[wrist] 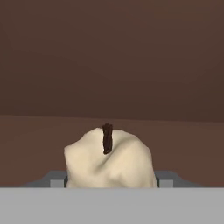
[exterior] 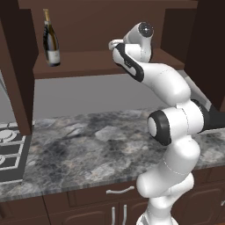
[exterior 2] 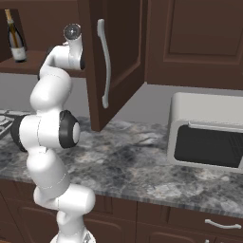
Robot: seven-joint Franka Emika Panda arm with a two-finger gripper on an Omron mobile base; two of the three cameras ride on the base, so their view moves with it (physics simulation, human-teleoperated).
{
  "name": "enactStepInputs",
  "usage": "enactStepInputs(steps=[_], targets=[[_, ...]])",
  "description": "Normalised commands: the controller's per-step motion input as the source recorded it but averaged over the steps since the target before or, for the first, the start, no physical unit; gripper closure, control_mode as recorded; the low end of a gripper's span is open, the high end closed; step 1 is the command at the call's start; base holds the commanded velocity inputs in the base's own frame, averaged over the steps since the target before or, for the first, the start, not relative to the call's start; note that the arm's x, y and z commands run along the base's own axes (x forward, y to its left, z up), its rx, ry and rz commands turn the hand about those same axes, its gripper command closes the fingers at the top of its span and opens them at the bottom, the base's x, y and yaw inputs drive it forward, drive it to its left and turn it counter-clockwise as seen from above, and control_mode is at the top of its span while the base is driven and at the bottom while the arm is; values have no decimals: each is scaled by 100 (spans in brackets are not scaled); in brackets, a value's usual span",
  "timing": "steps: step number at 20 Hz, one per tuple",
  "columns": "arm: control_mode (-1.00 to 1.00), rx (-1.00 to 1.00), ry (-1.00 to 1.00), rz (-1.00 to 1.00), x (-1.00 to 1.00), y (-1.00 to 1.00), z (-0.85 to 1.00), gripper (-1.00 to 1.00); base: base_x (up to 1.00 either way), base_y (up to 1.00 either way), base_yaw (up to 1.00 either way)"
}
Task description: Get the candle and the wine from the cabinet and move them to the dining counter.
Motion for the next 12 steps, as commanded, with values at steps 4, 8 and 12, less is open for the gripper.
enactStepInputs(steps=[4,8,12], targets=[[-100,0,0,0,-2,0,0,100,0,0,0],[-100,0,0,0,-54,4,0,100,0,0,0],[-100,0,0,0,-88,2,0,100,0,0,0]])
